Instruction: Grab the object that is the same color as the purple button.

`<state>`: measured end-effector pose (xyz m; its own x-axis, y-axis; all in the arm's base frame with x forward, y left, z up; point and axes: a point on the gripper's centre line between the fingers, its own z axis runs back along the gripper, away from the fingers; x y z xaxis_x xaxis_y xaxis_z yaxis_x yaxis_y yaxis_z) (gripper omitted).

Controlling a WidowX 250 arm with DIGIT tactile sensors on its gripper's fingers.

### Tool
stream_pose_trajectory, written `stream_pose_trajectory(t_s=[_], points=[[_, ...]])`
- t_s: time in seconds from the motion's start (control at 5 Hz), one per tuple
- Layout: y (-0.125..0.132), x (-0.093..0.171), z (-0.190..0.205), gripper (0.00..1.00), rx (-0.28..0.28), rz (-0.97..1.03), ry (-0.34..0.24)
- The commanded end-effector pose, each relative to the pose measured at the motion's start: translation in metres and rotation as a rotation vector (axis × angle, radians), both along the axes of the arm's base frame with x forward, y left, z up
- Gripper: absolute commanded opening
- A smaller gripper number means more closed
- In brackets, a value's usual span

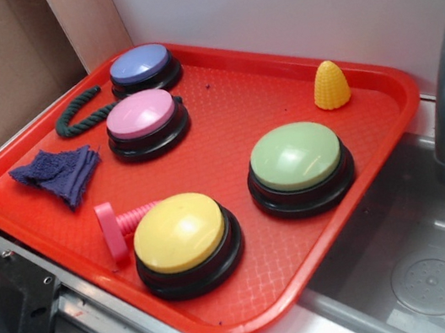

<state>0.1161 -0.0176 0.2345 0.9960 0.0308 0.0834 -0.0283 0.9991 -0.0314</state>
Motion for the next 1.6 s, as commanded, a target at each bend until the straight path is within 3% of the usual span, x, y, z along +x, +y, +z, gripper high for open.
stream_pose_trajectory(t_s=[0.0,0.2,0.4,0.6,0.8,1.0,1.4], points=[[0.000,0.000,0.000,1.00,0.000,0.000,0.000],[0.012,0.008,-0.017,1.00,-0.037,0.172,0.034],[0.024,0.017,-0.034,1.00,-0.020,0.329,0.043],[0.042,0.026,-0.065,1.00,-0.025,0.507,0.025],[0.062,0.032,-0.102,1.00,0.011,0.675,-0.011],[0.077,0.033,-0.133,1.00,-0.008,0.770,-0.079],[0.090,0.040,-0.175,1.00,0.033,0.814,-0.065]])
